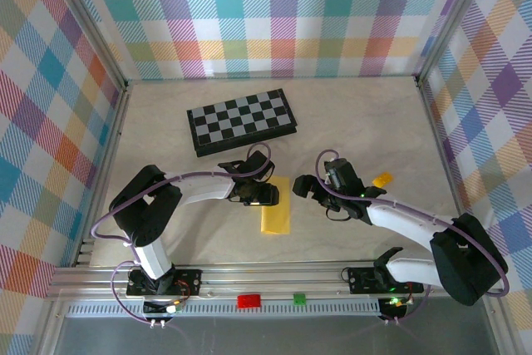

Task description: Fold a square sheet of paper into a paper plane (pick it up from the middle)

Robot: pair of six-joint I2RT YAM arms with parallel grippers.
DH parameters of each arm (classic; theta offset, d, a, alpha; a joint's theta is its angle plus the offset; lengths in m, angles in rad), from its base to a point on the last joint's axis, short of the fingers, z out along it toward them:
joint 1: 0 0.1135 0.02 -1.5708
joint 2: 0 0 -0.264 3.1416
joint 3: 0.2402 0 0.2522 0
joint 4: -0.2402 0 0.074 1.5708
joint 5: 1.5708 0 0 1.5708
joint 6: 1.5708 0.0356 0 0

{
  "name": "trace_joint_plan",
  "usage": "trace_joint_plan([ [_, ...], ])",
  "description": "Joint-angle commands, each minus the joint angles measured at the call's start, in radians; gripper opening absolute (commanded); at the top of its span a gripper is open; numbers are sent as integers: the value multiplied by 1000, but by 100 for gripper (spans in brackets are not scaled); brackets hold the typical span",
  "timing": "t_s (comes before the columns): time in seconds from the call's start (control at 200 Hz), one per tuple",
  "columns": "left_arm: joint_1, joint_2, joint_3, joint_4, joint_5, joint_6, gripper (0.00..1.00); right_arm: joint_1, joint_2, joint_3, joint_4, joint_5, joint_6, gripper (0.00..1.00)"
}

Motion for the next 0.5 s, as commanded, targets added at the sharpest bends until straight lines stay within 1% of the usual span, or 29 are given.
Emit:
trace_joint_plan([
  [0.0,-2,124,-42,45,-69,19,53,-2,15,14,22,-24,-22,99],
  [0.155,-2,128,-45,51,-64,17,53,-2,36,18,49,-67,-33,95],
  [0.235,-2,127,-42,51,-64,17,53,-2,64,27,77,-119,-42,91],
  [0.275,-2,129,-42,50,-64,17,53,-2,81,32,93,-148,-45,87],
  [0.315,-2,129,-40,50,-65,17,53,-2,102,38,113,-184,-48,80],
  [0.415,-2,127,-38,47,-64,16,53,-2,165,54,167,-285,-49,58],
  [0.495,-2,127,-37,45,-66,16,53,1,219,70,195,-340,-43,37],
])
